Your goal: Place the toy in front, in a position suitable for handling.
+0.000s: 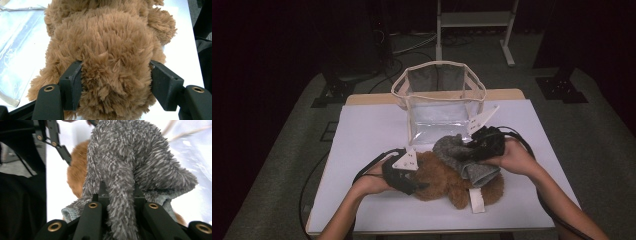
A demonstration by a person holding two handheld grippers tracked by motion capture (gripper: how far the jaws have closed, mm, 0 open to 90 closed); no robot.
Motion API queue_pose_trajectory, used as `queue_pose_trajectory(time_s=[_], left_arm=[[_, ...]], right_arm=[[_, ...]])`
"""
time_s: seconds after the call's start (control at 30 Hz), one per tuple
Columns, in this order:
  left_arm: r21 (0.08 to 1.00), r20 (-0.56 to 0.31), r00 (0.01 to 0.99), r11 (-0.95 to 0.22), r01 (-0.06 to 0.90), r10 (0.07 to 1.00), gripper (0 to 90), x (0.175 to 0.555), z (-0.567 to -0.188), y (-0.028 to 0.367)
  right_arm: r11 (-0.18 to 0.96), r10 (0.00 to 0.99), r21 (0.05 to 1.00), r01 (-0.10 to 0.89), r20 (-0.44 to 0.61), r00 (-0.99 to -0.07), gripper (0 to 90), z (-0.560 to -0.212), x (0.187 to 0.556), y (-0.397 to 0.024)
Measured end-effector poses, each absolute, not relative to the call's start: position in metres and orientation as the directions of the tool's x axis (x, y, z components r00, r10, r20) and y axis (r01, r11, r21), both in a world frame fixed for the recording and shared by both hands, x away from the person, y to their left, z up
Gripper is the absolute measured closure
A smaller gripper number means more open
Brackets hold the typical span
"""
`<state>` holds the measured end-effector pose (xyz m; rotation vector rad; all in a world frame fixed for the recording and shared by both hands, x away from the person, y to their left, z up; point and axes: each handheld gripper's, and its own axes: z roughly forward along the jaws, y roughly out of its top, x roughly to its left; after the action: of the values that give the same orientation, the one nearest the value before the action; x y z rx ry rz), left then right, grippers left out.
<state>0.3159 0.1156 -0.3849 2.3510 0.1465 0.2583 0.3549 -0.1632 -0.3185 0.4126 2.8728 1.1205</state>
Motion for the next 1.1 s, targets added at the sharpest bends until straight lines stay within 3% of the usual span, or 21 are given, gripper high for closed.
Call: queue_pose_trajectory(time_s=[0.13,0.27,0.53,0.77,0.97,1.1], left_arm=[[0.7,0.149,0.973,-0.714,0.022,0.176,33.1,0.315,-0.385,0.115],[0.705,0.156,0.97,-0.709,0.021,0.184,33.1,0.316,-0.383,0.115],[0.686,0.166,0.961,-0.726,0.05,0.223,36.9,0.331,-0.377,0.124],[0.731,0.119,0.972,-0.68,0.053,0.204,31.5,0.325,-0.371,0.118],[0.684,0.161,0.972,-0.73,0.015,0.17,34.3,0.322,-0.373,0.1],[0.696,0.148,0.975,-0.718,0.018,0.168,36.1,0.319,-0.376,0.103]], right_arm=[[0.72,0.301,0.652,0.238,0.016,-0.954,75.8,-0.305,0.357,-0.185],[0.722,0.319,0.638,0.269,0.039,-0.947,75.8,-0.312,0.361,-0.196],[0.689,0.299,0.663,0.293,0.109,-0.948,75.9,-0.336,0.35,-0.197],[0.677,0.263,0.685,0.27,0.118,-0.958,76.0,-0.348,0.337,-0.187],[0.695,0.236,0.68,0.231,0.088,-0.968,75.9,-0.346,0.334,-0.175],[0.677,0.252,0.698,0.233,0.077,-0.965,75.9,-0.334,0.337,-0.191]])
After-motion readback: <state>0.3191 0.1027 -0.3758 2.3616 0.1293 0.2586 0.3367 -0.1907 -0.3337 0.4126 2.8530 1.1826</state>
